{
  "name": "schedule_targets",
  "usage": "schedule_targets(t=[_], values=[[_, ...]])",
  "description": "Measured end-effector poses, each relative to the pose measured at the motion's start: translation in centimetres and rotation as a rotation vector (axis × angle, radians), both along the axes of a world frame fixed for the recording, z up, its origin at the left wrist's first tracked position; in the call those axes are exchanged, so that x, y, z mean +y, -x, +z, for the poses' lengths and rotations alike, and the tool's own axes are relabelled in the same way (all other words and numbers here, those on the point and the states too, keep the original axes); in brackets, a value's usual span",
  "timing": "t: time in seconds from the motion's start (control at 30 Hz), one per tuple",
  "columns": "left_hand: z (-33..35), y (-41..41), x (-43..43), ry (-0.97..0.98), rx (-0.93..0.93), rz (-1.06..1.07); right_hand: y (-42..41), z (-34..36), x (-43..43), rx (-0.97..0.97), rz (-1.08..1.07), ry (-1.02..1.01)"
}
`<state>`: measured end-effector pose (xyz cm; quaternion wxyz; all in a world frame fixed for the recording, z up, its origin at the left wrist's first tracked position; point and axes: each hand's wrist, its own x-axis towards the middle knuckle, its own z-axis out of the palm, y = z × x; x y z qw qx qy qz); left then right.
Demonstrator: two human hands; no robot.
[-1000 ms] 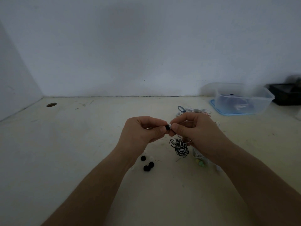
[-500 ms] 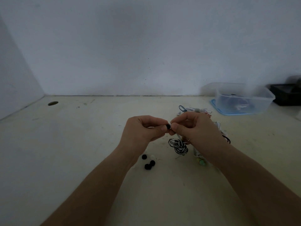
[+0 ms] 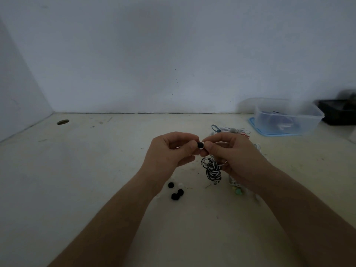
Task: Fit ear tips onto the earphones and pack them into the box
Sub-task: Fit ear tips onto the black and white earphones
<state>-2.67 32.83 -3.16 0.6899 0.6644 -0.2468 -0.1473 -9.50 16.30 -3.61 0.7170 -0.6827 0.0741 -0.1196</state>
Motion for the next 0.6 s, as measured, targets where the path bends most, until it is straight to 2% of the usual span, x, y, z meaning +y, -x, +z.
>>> schedule_targets(t=[0.1,0.27,0.47,0.6], values=[[0.36,0.32,-0.04,-0.099,-0.072,0.007,-0.21,-0.11,-0.22,0.000,-0.033,-0.047],[0.11,0.85,-0.55,-0.283,-0.190,-0.104,-0.52,-0.27,-0.42,-0.020,-0.076,-0.218],[-0.17,0.96,-0.82,-0.296,-0.318,-0.075,-0.76,-0.41,-0.26,-0.002,-0.094,-0.290],[-0.18,0.62,-0.88,-0.231,-0.282,-0.033,-0.89,-0.25,-0.42,0.079,-0.135,-0.349]])
